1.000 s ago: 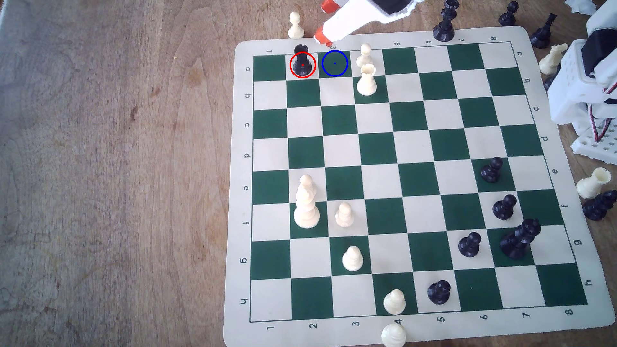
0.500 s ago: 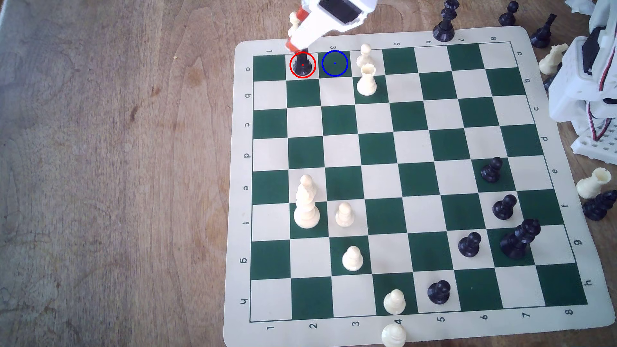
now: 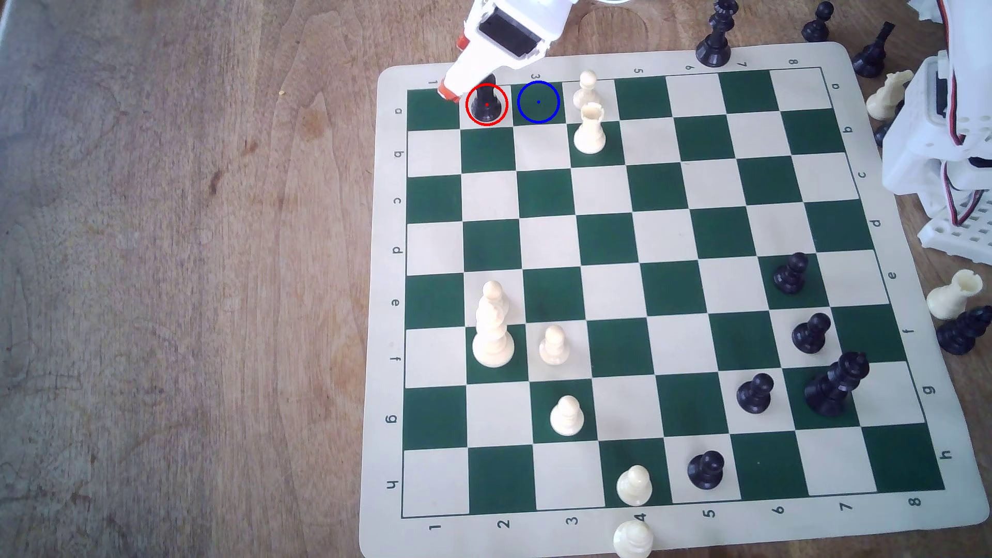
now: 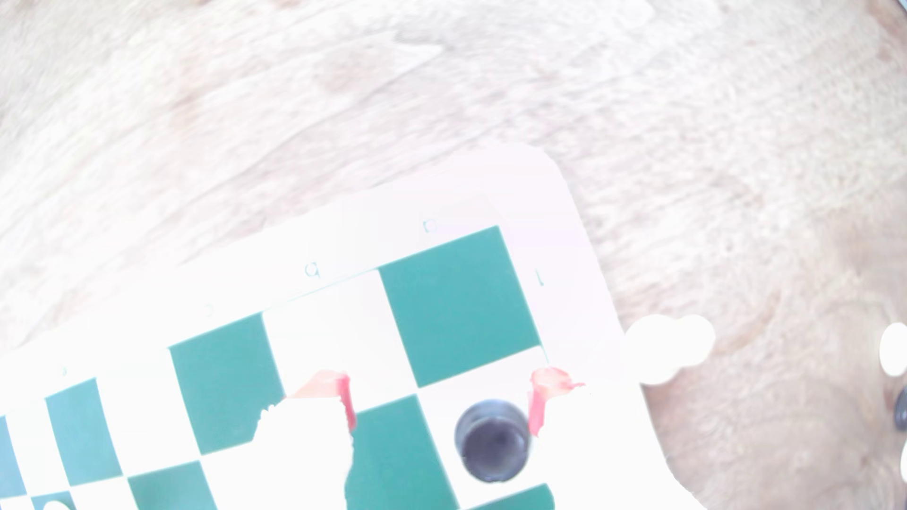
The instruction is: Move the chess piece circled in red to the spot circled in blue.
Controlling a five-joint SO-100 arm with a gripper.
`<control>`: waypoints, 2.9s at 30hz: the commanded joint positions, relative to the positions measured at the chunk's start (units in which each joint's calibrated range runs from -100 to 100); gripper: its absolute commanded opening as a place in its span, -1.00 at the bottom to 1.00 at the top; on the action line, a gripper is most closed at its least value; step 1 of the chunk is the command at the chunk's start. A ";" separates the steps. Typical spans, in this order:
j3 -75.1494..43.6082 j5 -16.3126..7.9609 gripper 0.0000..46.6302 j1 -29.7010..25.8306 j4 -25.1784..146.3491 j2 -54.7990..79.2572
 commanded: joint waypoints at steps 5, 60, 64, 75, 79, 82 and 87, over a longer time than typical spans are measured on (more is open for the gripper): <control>-5.15 0.34 -0.17 1.70 -1.21 -0.12; 3.92 0.10 -0.28 0.84 -4.48 -0.29; 3.92 0.15 -0.33 0.45 -3.99 -0.29; 4.01 0.59 -0.95 0.21 -2.35 -0.97; 4.01 1.61 -0.99 0.06 -0.47 -0.97; 3.46 1.47 -0.99 0.06 -0.47 -1.14; 0.38 0.15 -0.99 0.60 -1.53 -2.67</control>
